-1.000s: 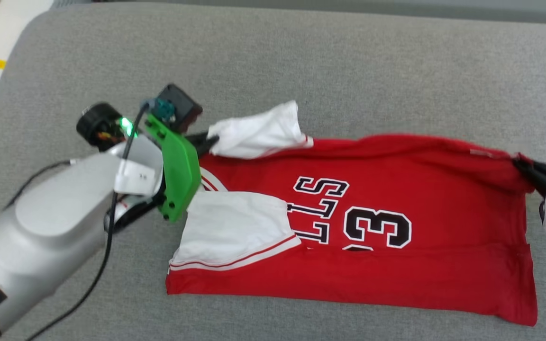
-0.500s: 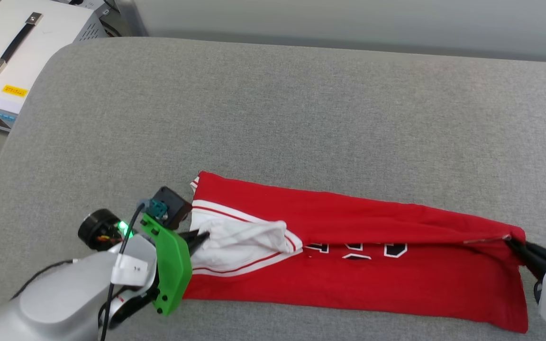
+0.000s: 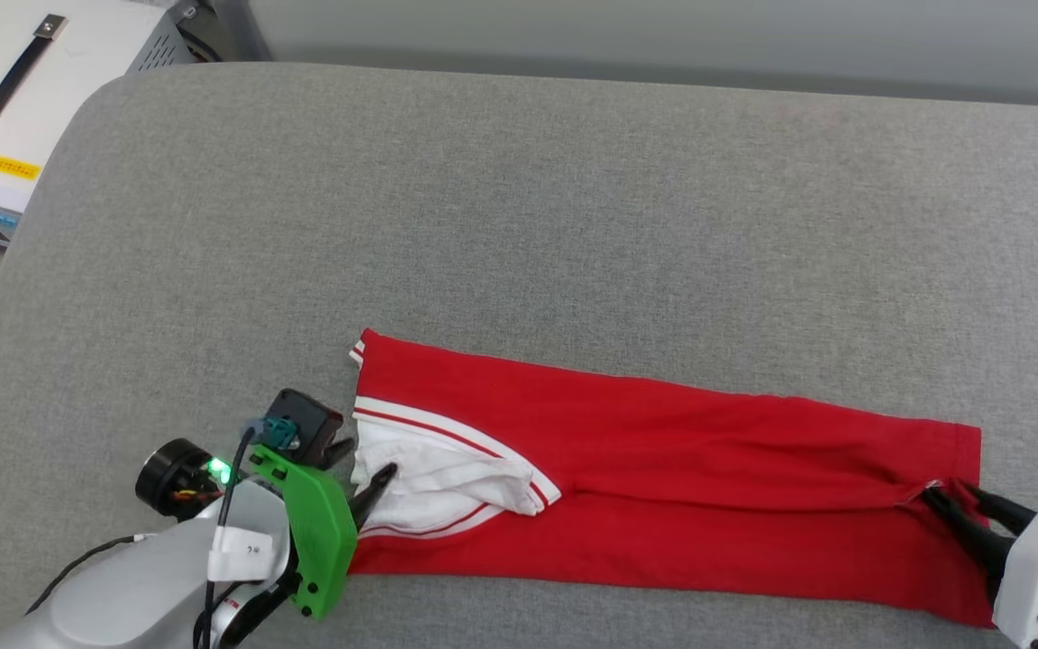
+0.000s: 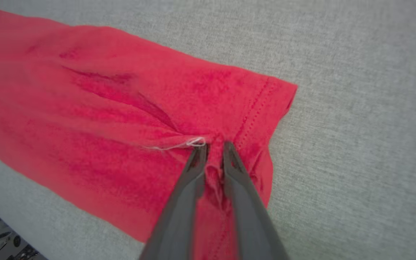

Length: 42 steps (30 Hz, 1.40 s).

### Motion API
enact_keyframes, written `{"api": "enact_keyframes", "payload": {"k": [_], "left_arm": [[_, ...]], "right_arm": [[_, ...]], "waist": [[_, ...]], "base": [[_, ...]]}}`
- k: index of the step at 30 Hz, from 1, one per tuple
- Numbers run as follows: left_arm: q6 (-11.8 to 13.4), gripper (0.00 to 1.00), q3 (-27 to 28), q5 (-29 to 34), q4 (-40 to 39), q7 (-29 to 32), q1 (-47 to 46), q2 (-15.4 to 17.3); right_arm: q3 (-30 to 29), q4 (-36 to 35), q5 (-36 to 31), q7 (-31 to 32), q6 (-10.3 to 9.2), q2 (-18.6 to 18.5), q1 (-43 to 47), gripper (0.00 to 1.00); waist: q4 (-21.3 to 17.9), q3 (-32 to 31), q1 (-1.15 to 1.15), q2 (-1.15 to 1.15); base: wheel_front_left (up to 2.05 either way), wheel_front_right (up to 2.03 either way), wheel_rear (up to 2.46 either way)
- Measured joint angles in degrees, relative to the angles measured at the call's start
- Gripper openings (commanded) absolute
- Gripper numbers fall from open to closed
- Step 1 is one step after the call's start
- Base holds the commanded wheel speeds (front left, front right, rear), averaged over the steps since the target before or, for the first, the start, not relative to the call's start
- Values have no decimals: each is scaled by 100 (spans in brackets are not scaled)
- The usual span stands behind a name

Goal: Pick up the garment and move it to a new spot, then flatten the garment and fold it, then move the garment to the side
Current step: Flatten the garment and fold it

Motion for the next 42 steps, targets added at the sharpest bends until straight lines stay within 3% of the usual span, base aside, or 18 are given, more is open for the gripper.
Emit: {"api": "enact_keyframes", "payload": {"k": [6, 11, 16, 22, 31, 42], "left_arm": [[624, 100, 347, 119, -138, -954, 243, 67], [1222, 100, 772, 177, -357, -1600, 433, 60], [1709, 100, 1489, 556, -554, -1748, 672, -38], [2018, 100, 2609, 1533, -888, -1749, 1276, -383], [2204, 100, 3719, 2855, -985, -1749, 2119, -1068], [1749, 100, 4755, 3983, -894, -1749, 2817, -2060]], "right_arm": [[-559, -700, 901, 52, 0, 34, 249, 100], [-1289, -1077, 1384, 232, 0, -236, 379, 100], [-1895, -860, 2001, 942, 0, -431, 618, 100], [-2056, -232, 2132, 1767, 0, -539, 711, 100], [-1679, 394, 1889, 2080, 0, 9, 380, 100], [-1014, 726, 1811, 2084, 0, 387, -174, 100]], "waist": [[-15, -256, 0, 0], [19, -415, 0, 0], [158, -435, 0, 0], [309, -376, 0, 0], [468, -200, 0, 0], [615, -78, 0, 0]], "base": [[0, 0, 0], [0, 0, 0], [0, 0, 0], [0, 0, 0], [0, 0, 0], [0, 0, 0]]}}
